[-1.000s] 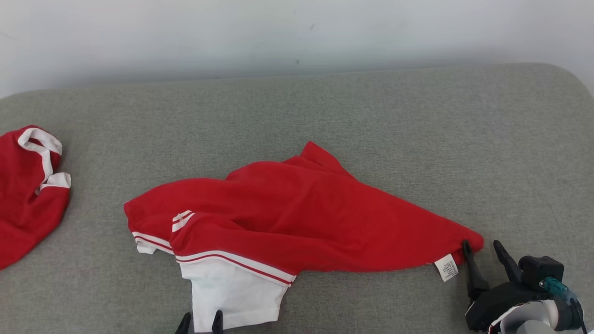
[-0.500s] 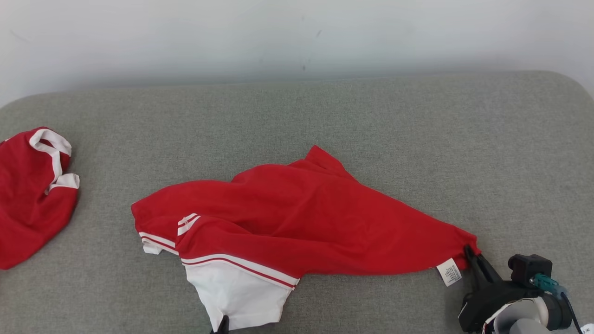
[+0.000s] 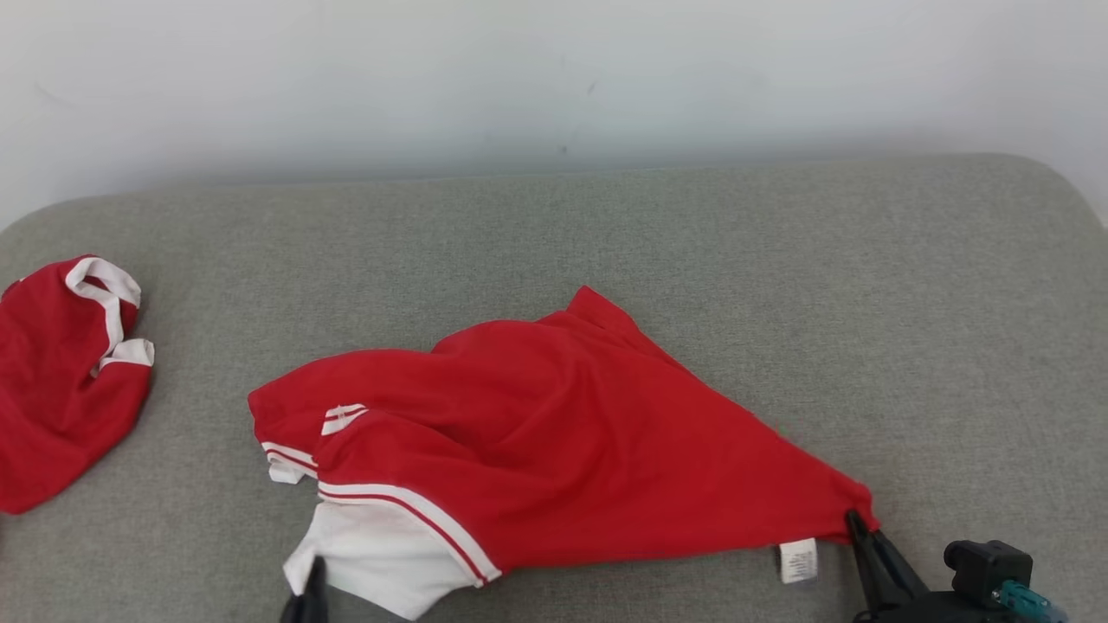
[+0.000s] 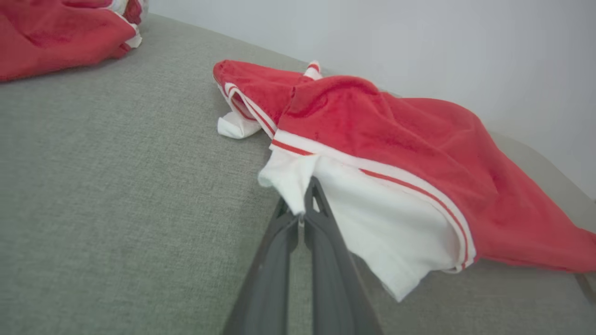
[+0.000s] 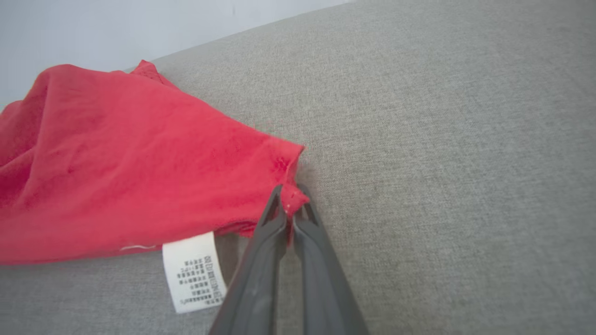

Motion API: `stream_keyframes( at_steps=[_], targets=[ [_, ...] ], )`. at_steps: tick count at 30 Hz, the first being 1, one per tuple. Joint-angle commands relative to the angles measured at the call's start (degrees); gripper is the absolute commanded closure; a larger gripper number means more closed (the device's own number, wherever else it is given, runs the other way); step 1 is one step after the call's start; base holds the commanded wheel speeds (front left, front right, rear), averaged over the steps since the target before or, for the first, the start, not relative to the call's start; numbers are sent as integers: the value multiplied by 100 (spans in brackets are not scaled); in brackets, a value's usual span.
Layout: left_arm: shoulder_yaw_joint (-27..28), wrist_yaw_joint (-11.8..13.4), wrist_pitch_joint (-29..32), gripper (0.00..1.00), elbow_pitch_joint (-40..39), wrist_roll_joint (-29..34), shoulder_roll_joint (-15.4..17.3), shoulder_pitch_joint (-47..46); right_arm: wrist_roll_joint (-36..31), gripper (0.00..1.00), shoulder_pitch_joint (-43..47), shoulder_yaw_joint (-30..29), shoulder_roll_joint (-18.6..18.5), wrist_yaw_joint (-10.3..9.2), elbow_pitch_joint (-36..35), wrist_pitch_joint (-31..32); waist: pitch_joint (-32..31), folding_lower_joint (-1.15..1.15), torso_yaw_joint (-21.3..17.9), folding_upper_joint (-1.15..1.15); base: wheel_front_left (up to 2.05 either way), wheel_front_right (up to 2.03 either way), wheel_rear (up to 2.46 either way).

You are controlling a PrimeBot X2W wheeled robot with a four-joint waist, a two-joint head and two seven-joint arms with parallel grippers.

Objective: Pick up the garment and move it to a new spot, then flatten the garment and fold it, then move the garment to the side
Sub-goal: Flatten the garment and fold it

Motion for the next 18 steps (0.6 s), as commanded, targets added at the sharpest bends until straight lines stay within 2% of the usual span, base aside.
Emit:
stream_keyframes(
  at_steps=[1, 4, 11, 12, 13, 14, 15, 16, 17, 18],
  targets=[
    [178, 10, -19, 100, -162, 86, 30, 114, 78, 100, 122, 74, -54, -13, -129, -1, -20, 0, -56, 0, 0, 0, 0],
    [387, 10, -19, 100, -266, 142, 25, 198, 251, 100, 236, 271, -75, -13, -247, -2, -45, 0, -105, 0, 0, 0, 0],
    [644, 10, -19, 100, 51, 242, 46, 356, 590, 100, 402, 693, -153, -13, -275, -1, -118, 0, -159, 0, 0, 0, 0],
    [609, 10, -19, 100, 129, 217, 46, 351, 619, 95, 412, 717, -150, -13, -272, -1, -131, 0, -157, 0, 0, 0, 0],
    [560, 10, -19, 100, 248, 189, 40, 351, 632, 25, 421, 735, -156, -13, -273, -2, -143, 0, -156, 0, 0, 0, 0],
    [535, 10, -19, 93, 306, 185, 39, 314, 657, 0, 439, 760, -165, -13, -263, -2, -157, 0, -152, 0, 0, 0, 0],
    [536, 10, -19, 67, 355, 180, 40, 282, 653, 0, 451, 775, -186, -13, -265, -2, -171, 0, -148, 0, 0, 0, 0],
    [534, 10, -19, 7, 410, 161, 30, 288, 613, 0, 469, 786, -223, -13, -286, -2, -184, 0, -150, 0, 0, 0, 0],
    [534, 10, -19, 7, 410, 161, 30, 288, 613, 0, 469, 786, -223, -13, -286, -2, -184, 0, -150, 0, 0, 0, 0],
    [529, 10, -19, 0, 454, 150, 18, 300, 558, 0, 490, 785, -269, -13, -320, -2, -196, 0, -154, 0, 0, 0, 0]
  ],
)
